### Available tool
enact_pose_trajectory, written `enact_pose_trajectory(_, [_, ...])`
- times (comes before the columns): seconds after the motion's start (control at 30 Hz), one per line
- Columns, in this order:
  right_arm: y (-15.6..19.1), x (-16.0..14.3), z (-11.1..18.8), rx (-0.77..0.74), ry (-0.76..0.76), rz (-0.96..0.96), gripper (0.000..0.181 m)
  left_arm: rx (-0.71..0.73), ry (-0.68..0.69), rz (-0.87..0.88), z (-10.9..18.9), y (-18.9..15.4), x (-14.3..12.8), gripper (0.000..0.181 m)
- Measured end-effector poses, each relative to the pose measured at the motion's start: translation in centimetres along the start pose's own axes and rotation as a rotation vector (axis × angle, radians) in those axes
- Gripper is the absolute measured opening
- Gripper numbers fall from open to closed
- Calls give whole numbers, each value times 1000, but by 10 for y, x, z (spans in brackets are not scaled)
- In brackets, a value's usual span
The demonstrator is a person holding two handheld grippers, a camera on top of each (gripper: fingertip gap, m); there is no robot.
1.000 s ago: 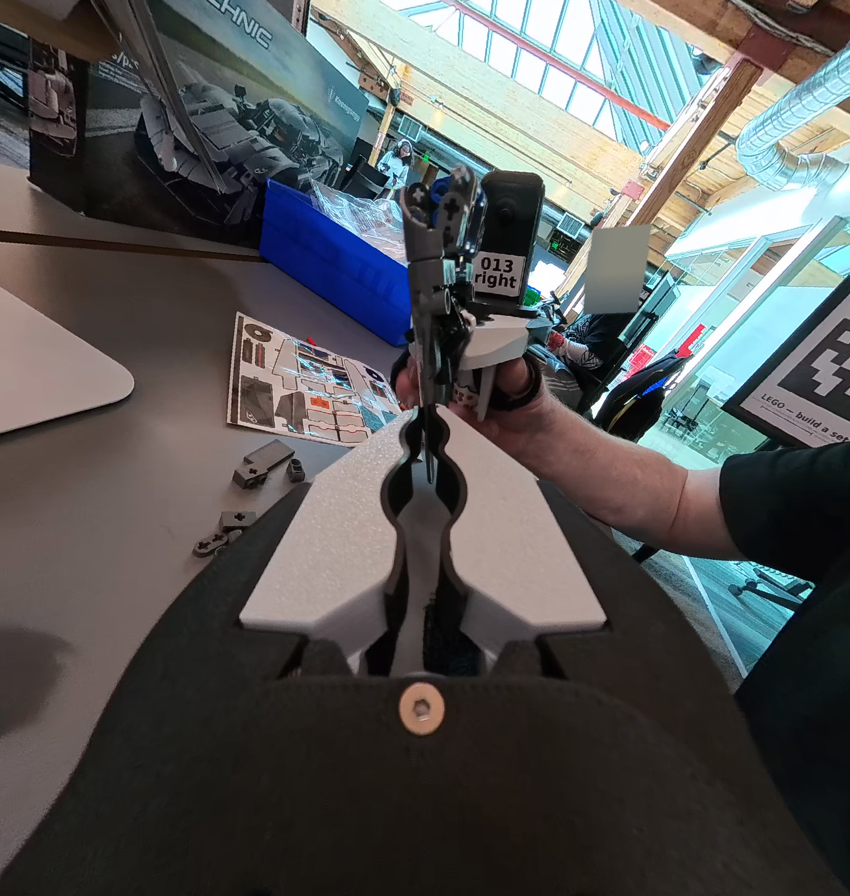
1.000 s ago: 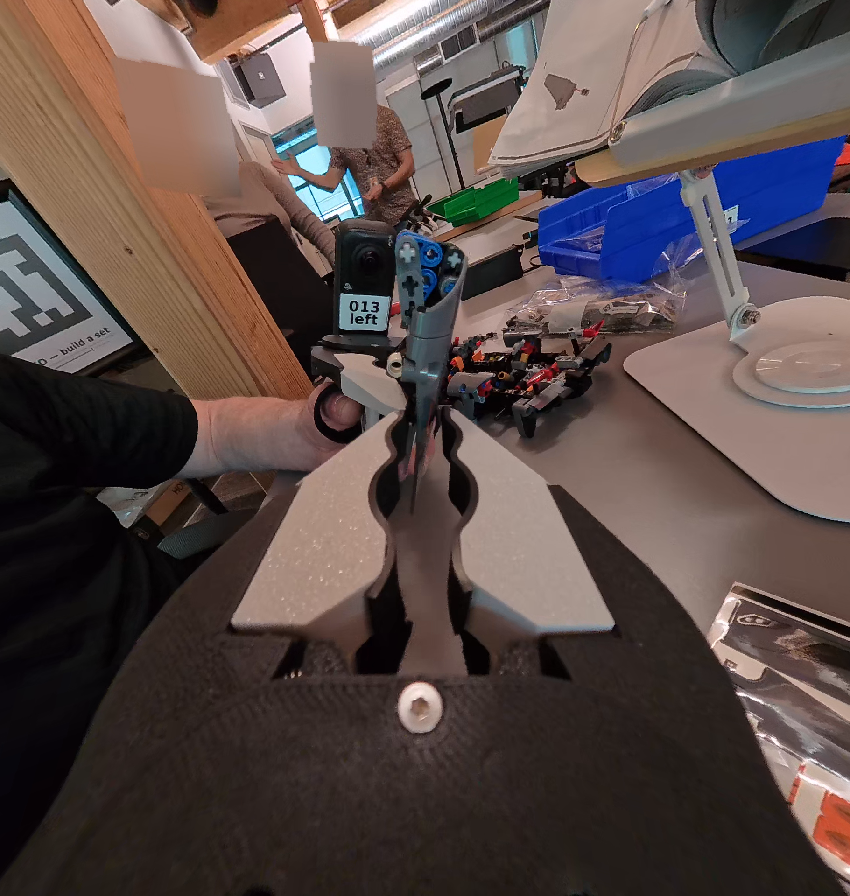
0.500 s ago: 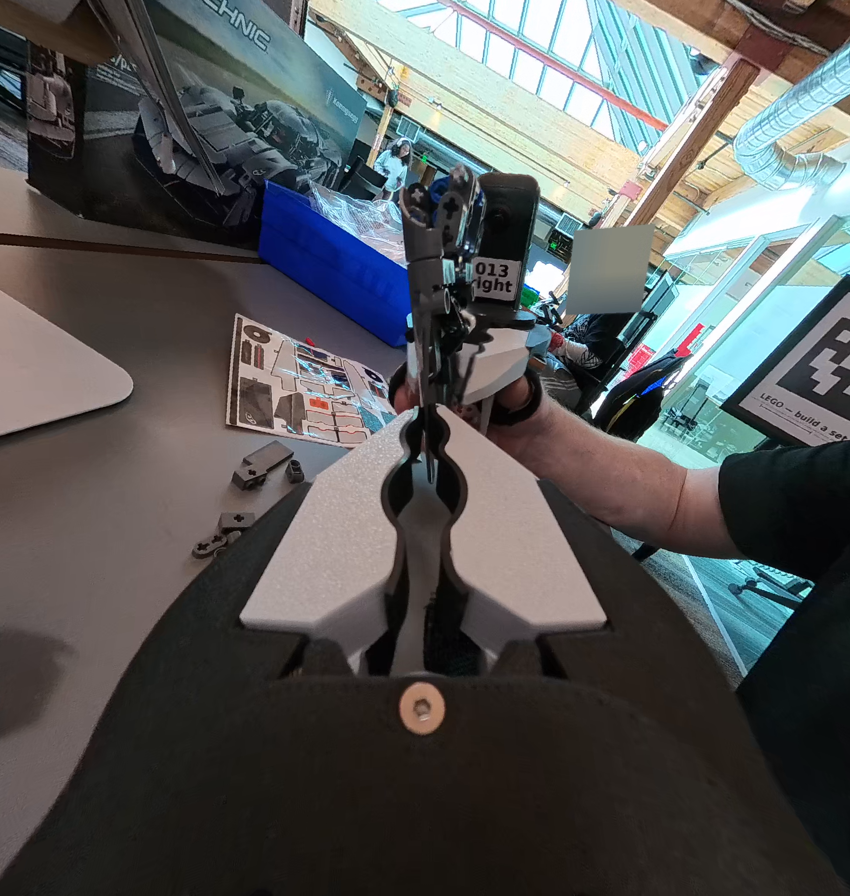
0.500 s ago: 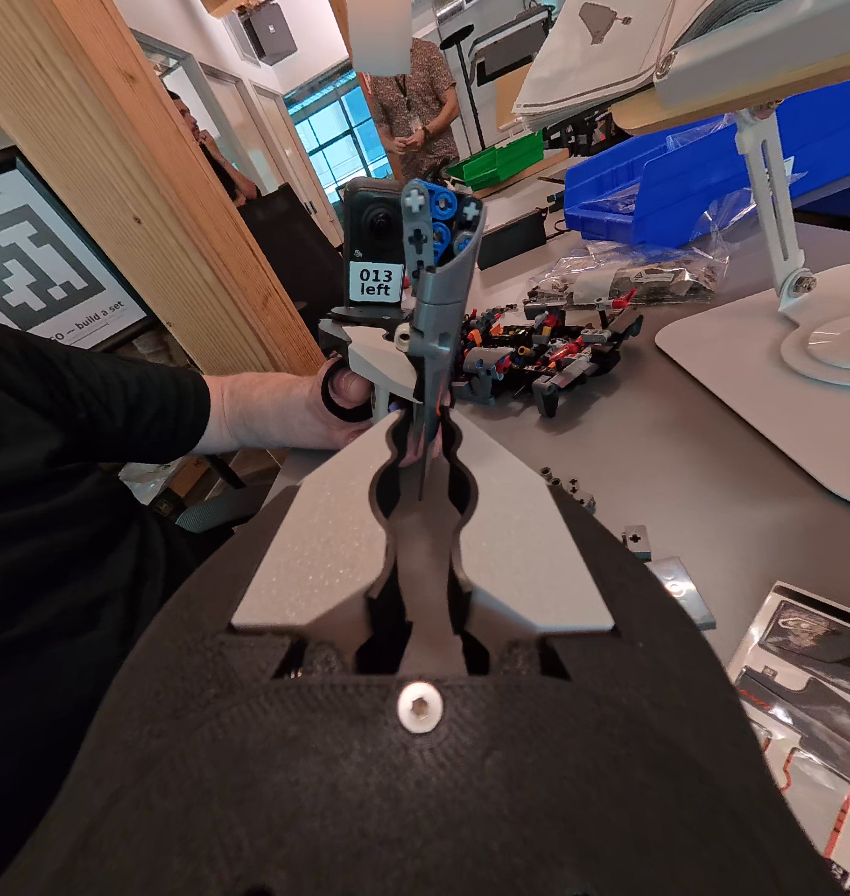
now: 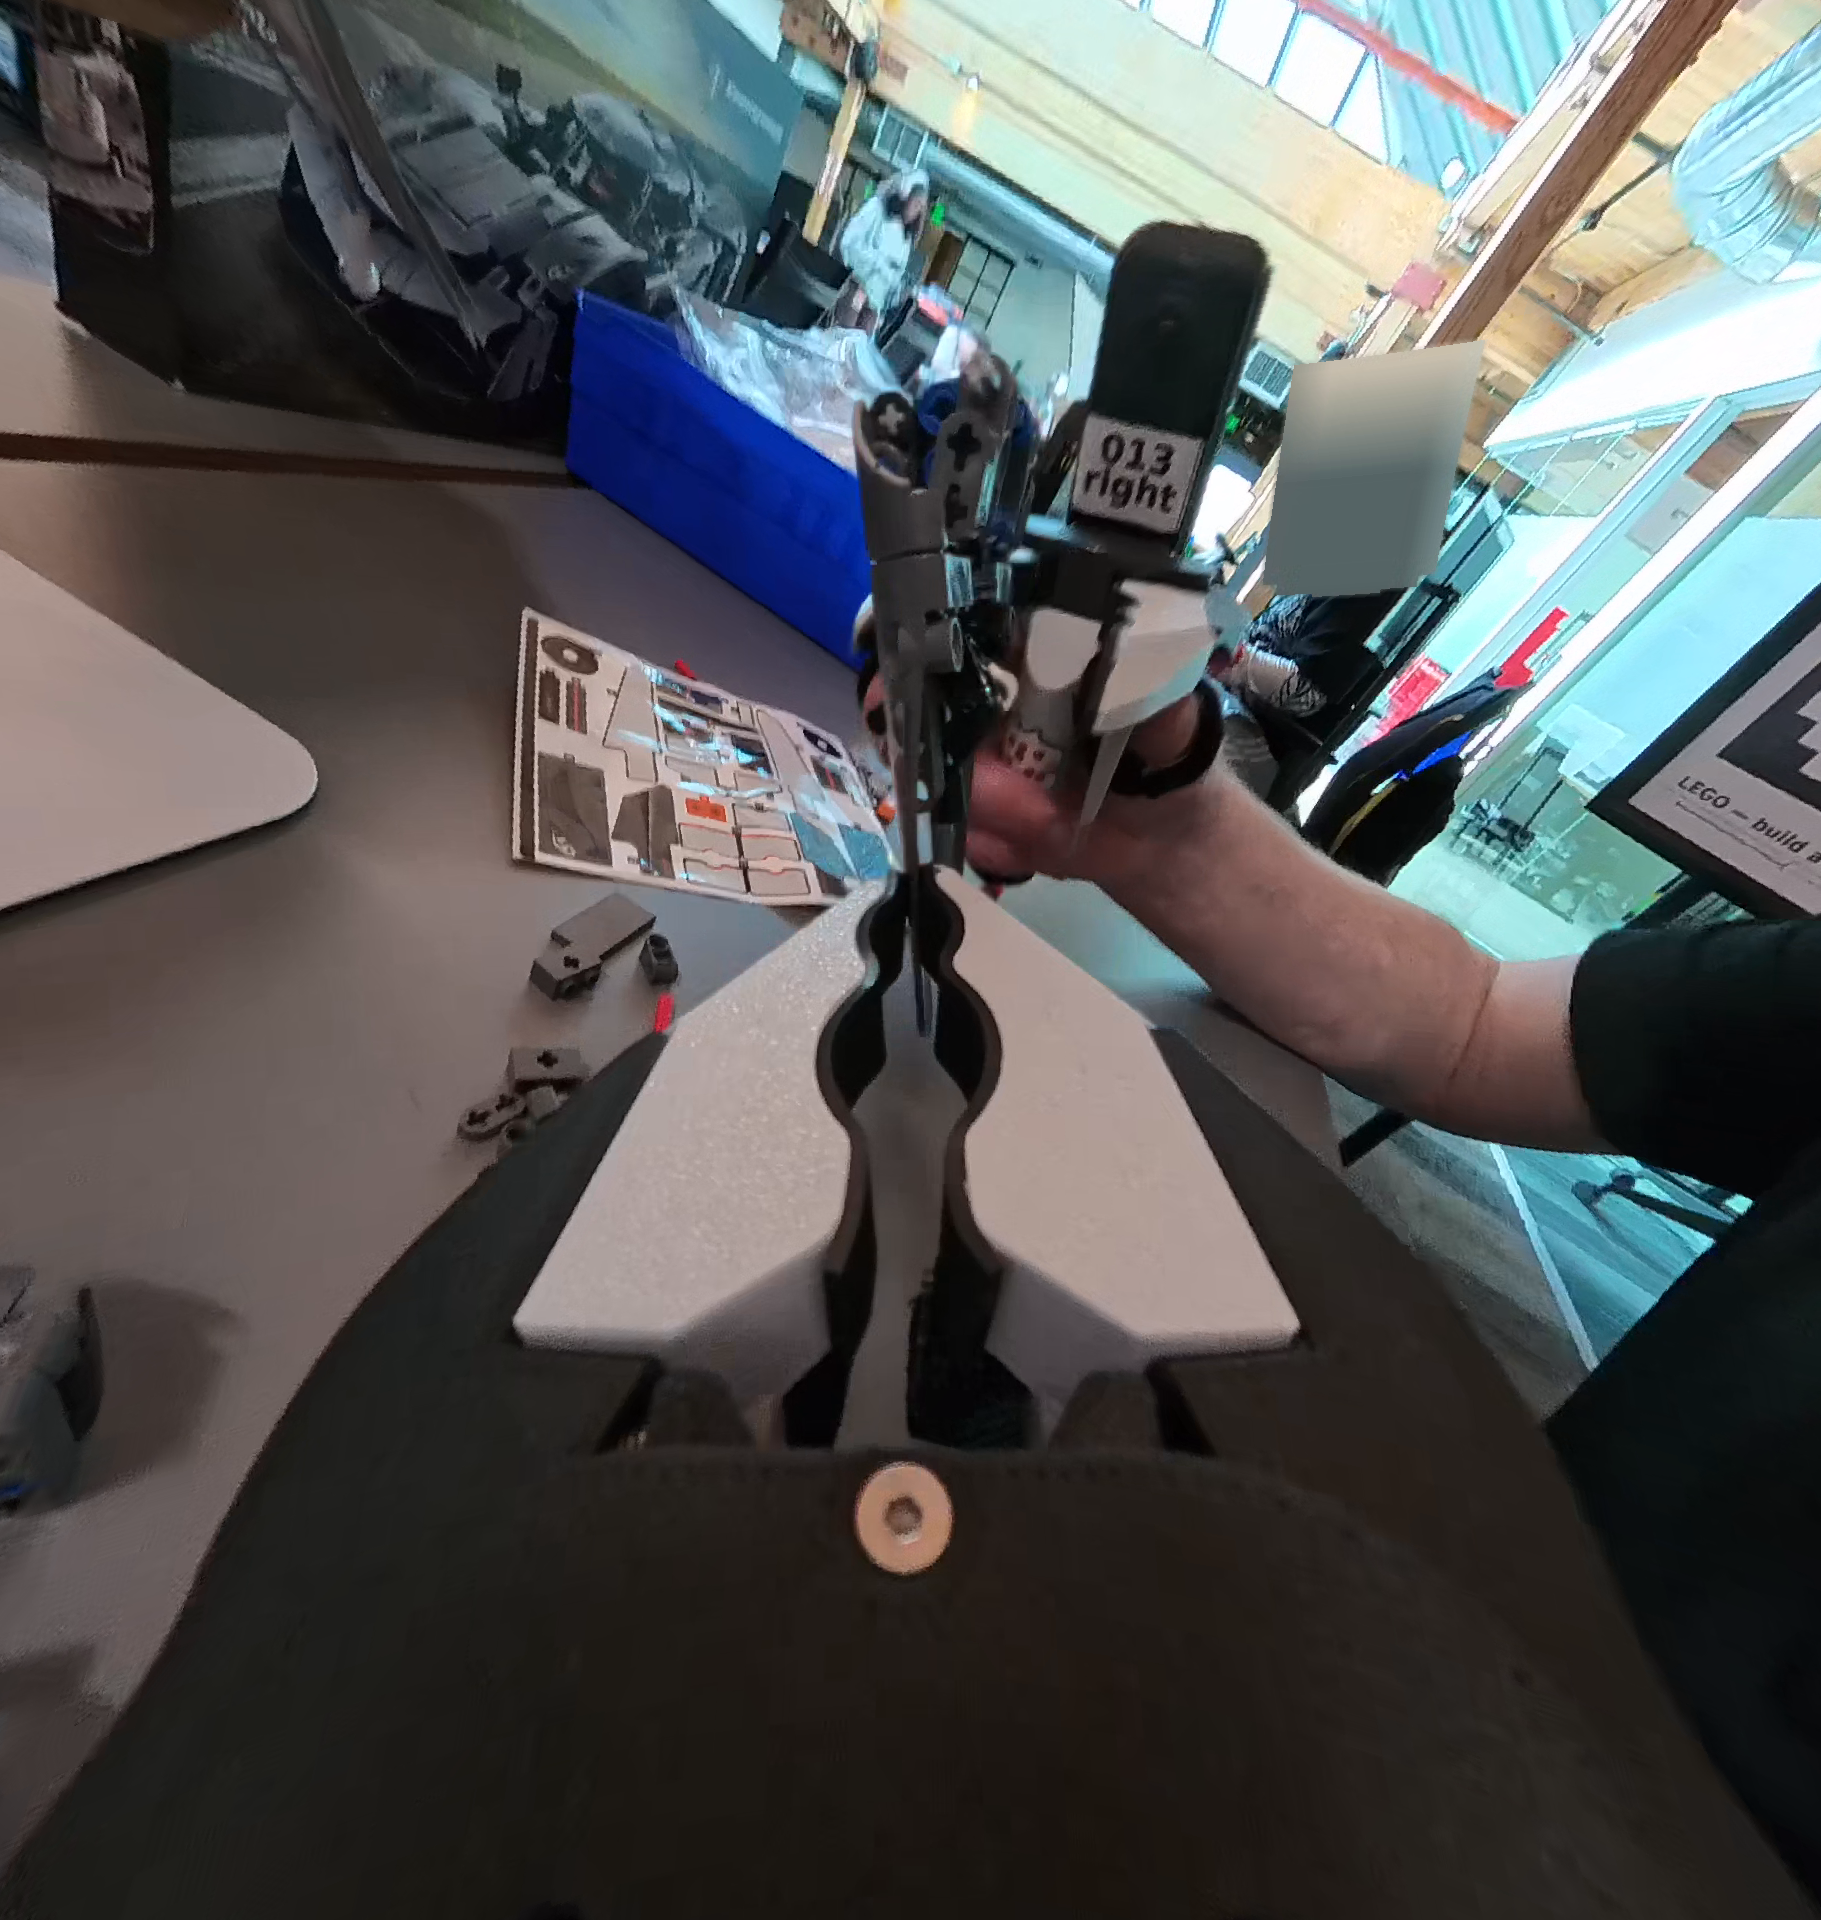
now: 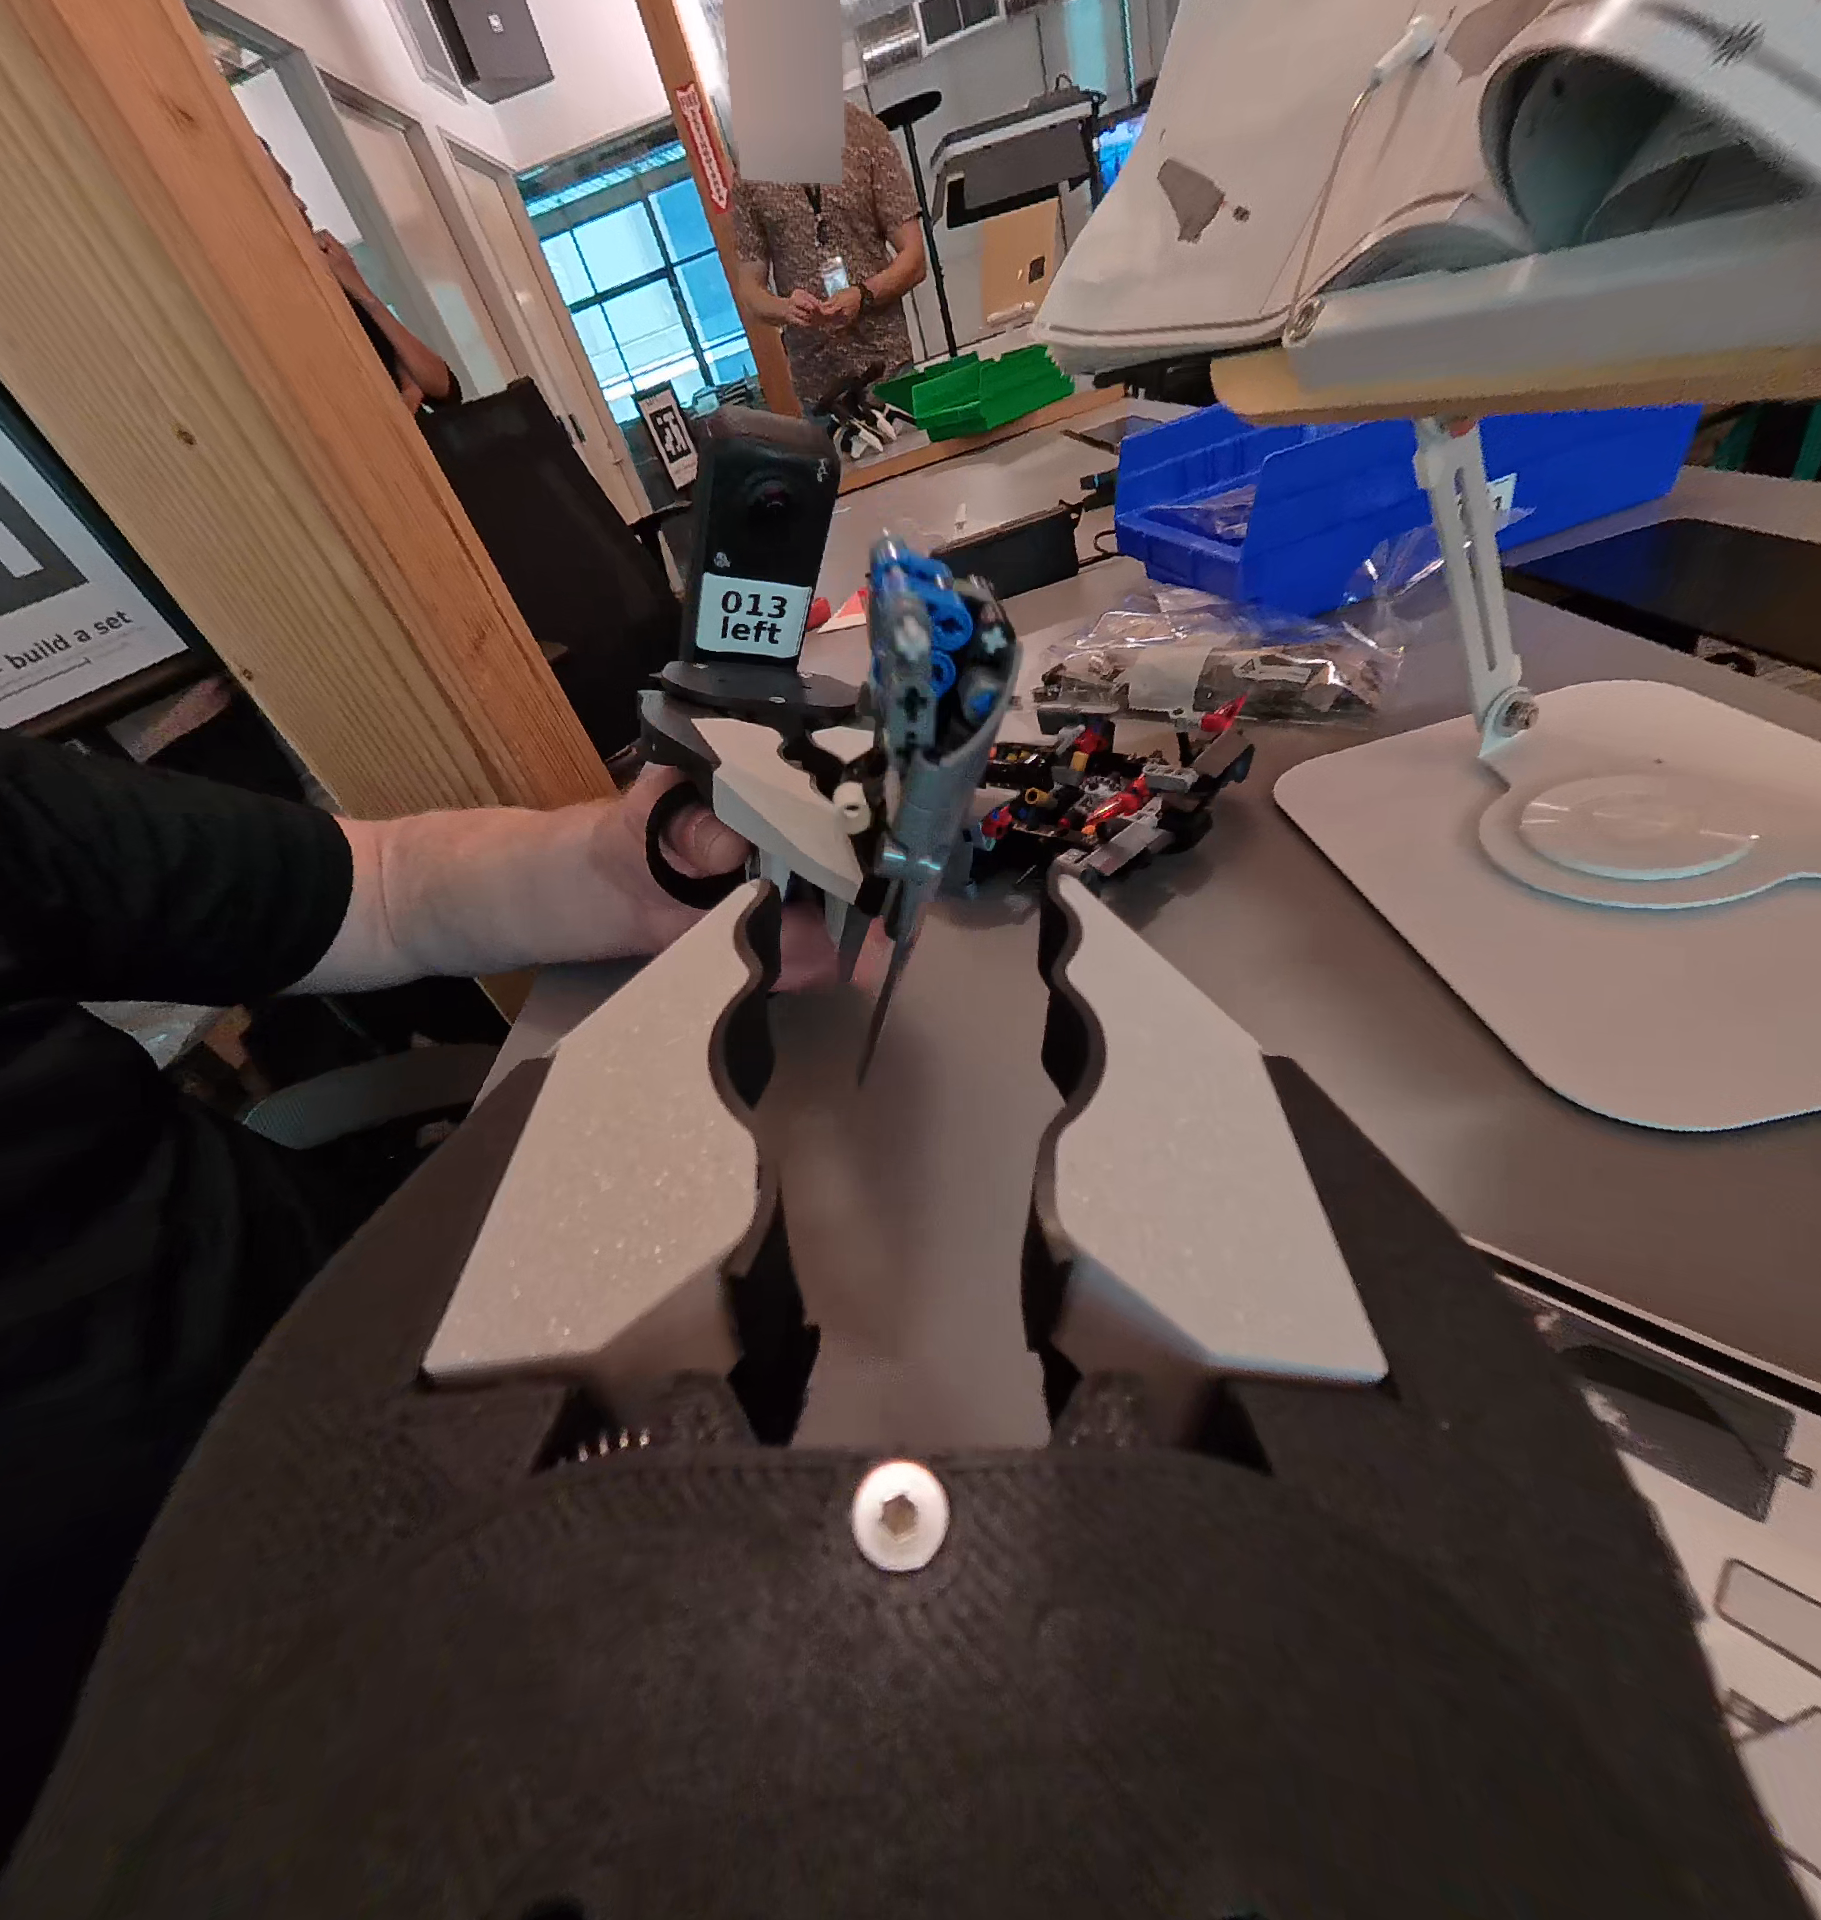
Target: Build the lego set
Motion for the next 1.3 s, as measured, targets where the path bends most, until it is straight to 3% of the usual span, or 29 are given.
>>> enact_pose_trajectory(0.27, [-6, 15, 26, -37, -121, 30, 47, 11, 168, 61, 9, 5, 3, 0])
enact_pose_trajectory(0.6, [-19, 15, 40, -75, -230, -40, 42, -36, 622, 117, -3, -4, -33, 0])
enact_pose_trajectory(0.73, [-18, 15, 40, -67, -235, -46, 42, -41, 730, 128, -7, -7, -42, 0])
enact_pose_trajectory(1.17, [-18, 12, 35, -49, -224, -69, 41, -12, 781, 101, -20, -2, -41, 3])
enact_pose_trajectory(1.3, [-18, 12, 34, -48, -223, -72, 41, 31, 771, 45, -20, -5, -36, 28])
Point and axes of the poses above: each gripper's, where its closed fingertips meet, z back along the fingers, x out of its top, y = z × x across the jaws, the point moved 10 cm from there along z, back along the fingers, and after that the axes turned 5 degrees about z, right-handed, at the moved point
